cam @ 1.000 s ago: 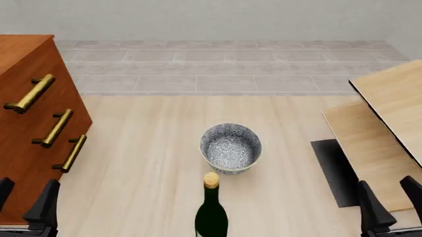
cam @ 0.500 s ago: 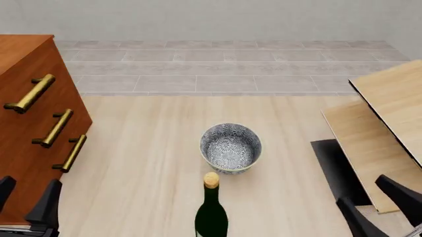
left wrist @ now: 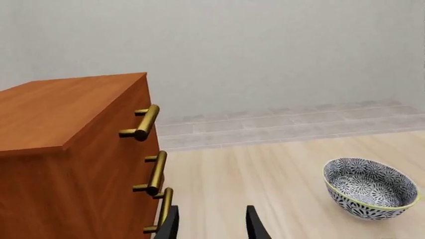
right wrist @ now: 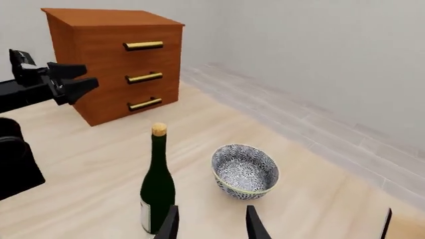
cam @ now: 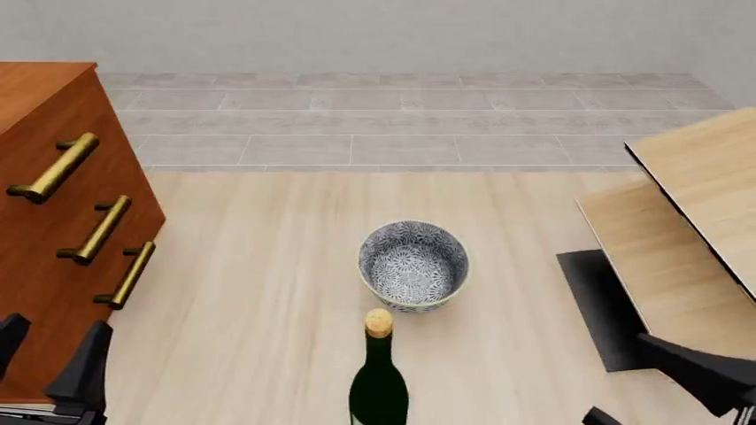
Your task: Put the wine bottle on the wine rack.
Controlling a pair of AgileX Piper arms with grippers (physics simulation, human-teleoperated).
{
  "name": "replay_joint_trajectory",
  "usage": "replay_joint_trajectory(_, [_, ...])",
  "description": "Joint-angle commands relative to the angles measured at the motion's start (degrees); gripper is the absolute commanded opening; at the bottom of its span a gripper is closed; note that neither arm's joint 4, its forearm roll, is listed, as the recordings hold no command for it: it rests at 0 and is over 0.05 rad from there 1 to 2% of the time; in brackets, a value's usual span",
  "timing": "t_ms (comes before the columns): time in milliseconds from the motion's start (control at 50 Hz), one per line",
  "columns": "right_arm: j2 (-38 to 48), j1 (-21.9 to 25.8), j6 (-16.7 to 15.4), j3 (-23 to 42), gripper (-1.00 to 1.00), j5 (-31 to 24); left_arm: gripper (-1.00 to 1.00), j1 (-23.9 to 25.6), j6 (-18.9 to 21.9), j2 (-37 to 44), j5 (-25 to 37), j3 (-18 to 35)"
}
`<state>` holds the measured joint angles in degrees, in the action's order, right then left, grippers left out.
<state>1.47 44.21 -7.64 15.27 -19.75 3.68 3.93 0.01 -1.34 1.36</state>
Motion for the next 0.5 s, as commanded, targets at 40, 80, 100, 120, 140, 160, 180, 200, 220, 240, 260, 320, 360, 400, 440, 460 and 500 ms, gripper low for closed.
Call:
replay_joint_trajectory(40, [11.2, 9.9, -0.3, 0.0, 1.00, 9.6, 1.00, -0.2, -0.5, 0.0, 0.1, 1.0])
replay_joint_trajectory(80, [13.2, 10.5, -0.6, -0.2, 1.00, 11.4, 1.00, -0.3, -0.7, 0.0, 0.2, 1.2])
replay_joint_trajectory(100, [14.0, 11.1, -0.6, -0.1, 1.00, 12.0, 1.00, -0.4, -0.8, 0.0, 0.2, 1.3])
replay_joint_trajectory(120, [15.1, 11.5, -0.8, -0.1, 1.00, 12.9, 1.00, -0.3, -0.7, 0.0, 0.2, 1.4])
replay_joint_trajectory(140, [15.7, 11.7, -0.9, -0.1, 1.00, 13.4, 1.00, -0.3, -0.6, 0.0, 0.1, 1.4])
replay_joint_trajectory(160, [16.3, 11.9, -0.8, -0.1, 1.00, 13.9, 1.00, -0.3, -0.6, 0.0, 0.0, 1.3])
replay_joint_trajectory(180, [17.1, 12.4, -0.7, 0.1, 1.00, 14.6, 1.00, -0.3, -0.6, 0.0, 0.0, 1.3])
replay_joint_trajectory(200, [17.7, 12.7, -0.8, 0.4, 1.00, 15.1, 1.00, -0.4, -0.7, 0.0, -0.1, 1.2])
replay_joint_trajectory(220, [18.7, 12.9, -1.1, 0.7, 1.00, 15.7, 1.00, -0.4, -0.7, 0.0, -0.2, 1.2])
replay_joint_trajectory(240, [21.7, 13.9, -1.4, 1.2, 1.00, 17.9, 1.00, -0.4, -0.8, 0.0, -0.2, 1.4])
replay_joint_trajectory(260, [22.3, 14.0, -1.4, 1.4, 1.00, 18.5, 1.00, -0.4, -0.8, 0.0, -0.2, 1.4])
replay_joint_trajectory(320, [24.9, 14.9, -1.0, 2.0, 1.00, 20.7, 1.00, -0.4, -0.7, 0.0, -0.2, 1.4])
replay_joint_trajectory(360, [25.8, 15.1, -1.1, 2.2, 1.00, 21.3, 1.00, -0.4, -0.7, 0.0, -0.1, 1.5])
replay_joint_trajectory(400, [28.4, 15.8, -1.4, 2.8, 1.00, 23.1, 1.00, -0.6, -0.8, 0.0, -0.1, 1.6])
replay_joint_trajectory(440, [28.8, 16.1, -1.3, 3.1, 1.00, 23.4, 1.00, -0.7, -0.9, 0.0, -0.2, 1.6])
replay_joint_trajectory(460, [29.6, 16.3, -1.3, 3.3, 1.00, 23.9, 1.00, -0.8, -0.9, 0.0, -0.2, 1.5])
replay_joint_trajectory(500, [30.1, 16.5, -1.3, 3.4, 1.00, 24.4, 1.00, -0.9, -0.9, 0.0, -0.2, 1.5])
